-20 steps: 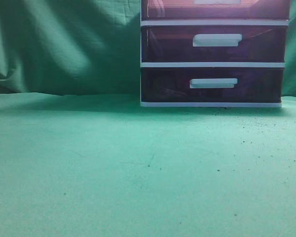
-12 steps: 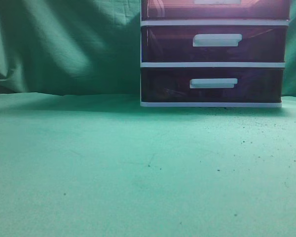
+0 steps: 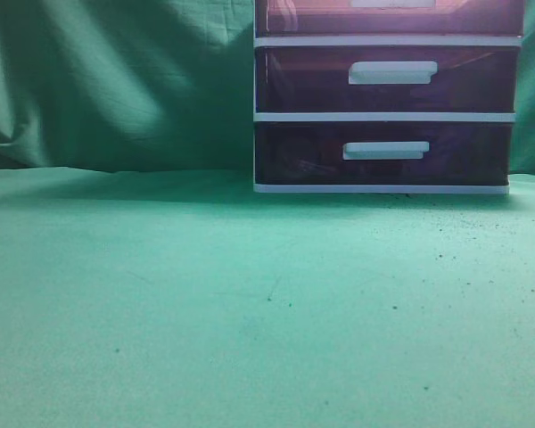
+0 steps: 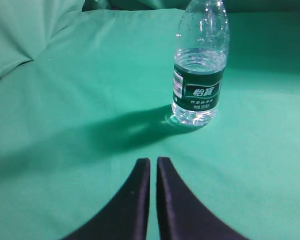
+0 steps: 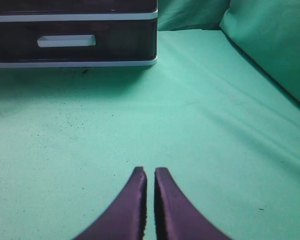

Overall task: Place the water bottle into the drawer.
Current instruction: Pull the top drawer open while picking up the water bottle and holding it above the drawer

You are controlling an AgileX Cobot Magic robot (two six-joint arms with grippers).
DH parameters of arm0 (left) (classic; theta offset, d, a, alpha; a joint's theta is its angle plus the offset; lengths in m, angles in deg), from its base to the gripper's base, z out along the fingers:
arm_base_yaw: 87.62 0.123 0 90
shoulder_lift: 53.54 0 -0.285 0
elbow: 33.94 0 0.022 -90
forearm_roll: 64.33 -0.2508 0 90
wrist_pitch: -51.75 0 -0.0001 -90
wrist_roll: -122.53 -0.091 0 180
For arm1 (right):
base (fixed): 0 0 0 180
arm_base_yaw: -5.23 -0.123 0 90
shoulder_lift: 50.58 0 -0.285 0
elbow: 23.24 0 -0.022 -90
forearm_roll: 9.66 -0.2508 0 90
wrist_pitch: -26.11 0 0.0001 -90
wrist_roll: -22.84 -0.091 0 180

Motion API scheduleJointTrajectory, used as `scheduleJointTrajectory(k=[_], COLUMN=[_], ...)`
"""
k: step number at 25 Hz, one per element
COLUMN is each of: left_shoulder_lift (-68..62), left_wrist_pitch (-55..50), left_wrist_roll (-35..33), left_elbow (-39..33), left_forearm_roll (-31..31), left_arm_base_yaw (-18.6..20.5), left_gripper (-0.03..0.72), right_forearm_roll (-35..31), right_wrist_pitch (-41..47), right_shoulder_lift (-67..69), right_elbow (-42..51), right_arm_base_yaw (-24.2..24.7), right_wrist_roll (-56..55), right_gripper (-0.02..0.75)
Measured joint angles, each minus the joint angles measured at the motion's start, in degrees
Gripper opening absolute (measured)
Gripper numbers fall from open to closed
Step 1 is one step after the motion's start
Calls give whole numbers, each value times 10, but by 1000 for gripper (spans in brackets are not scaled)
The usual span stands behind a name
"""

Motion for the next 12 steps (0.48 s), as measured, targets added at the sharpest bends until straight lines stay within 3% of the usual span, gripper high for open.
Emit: scheduleJointTrajectory(k=[8, 12], left_shoulder_lift=[0, 0], left_wrist_pitch=[6, 83], left_wrist_roll=[0, 0], left_elbow=[0, 0], left_forearm_roll=[5, 99], left_arm_base_yaw=[0, 0], left_gripper=[0, 0], right_forearm_roll=[0, 0], right_wrist_pitch=[0, 0], right_shoulder_lift=[0, 0], right_elbow=[0, 0], right_arm_base_yaw=[0, 0], right_wrist_roll=[0, 0], right_gripper=[0, 0])
